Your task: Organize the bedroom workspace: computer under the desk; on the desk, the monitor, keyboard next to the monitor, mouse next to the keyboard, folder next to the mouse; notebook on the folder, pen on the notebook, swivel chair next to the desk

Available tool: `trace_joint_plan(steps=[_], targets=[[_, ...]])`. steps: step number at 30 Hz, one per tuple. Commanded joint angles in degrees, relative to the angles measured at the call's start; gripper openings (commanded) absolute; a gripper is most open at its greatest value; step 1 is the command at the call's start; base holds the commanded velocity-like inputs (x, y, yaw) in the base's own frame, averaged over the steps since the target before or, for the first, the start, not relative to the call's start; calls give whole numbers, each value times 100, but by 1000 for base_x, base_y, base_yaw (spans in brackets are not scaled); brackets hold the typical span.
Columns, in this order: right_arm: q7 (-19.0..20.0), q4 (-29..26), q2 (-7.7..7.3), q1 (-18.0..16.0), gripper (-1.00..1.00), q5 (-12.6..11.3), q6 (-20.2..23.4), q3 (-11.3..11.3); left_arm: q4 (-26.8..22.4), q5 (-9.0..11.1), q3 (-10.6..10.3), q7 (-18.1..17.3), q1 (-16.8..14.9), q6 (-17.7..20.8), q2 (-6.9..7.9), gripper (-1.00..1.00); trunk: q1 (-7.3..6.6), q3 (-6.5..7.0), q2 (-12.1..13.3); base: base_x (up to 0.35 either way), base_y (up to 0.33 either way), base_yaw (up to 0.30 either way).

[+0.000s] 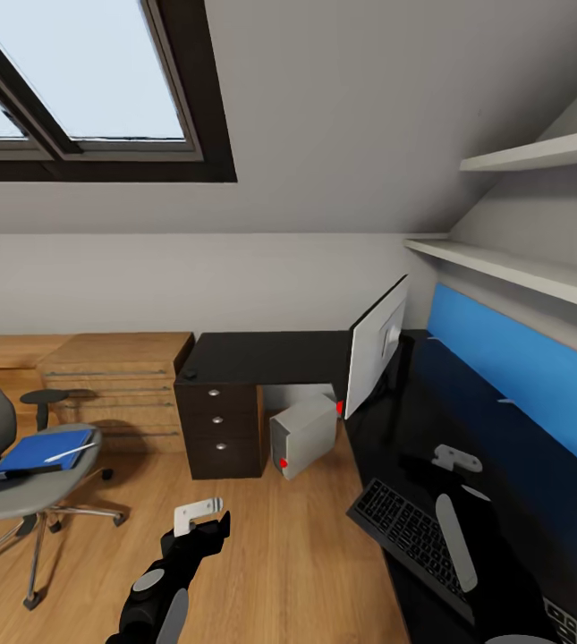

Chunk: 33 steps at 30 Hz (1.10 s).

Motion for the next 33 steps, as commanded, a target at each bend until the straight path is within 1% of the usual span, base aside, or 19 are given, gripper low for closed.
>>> trace_joint_plan(steps=[1, 6, 15, 27, 33], targets=[[-36, -13, 6, -5, 100, -64, 20, -2, -8, 60, -10, 51, -4, 21, 2, 100, 3, -7, -10, 0, 0, 0], [-31, -10, 8, -5, 100, -74, 20, 13, -12, 60, -8, 51, -4, 21, 2, 100, 3, 1, -10, -14, -21, 0], [-23, -15, 9, -5, 100, -76, 20, 13, -9, 60, -4, 51, -4, 21, 2, 100, 3, 2, -10, -129, -250, 3], [-34, -8, 11, -5, 100, -68, 20, 106, -13, 64, -2, 55, -4, 21, 2, 100, 3, 2, -10, -153, -284, 221], [9, -1, 9, -5, 100, -76, 20, 158, -12, 57, -2, 58, -4, 21, 2, 100, 3, 2, -10, -4, -266, 75]])
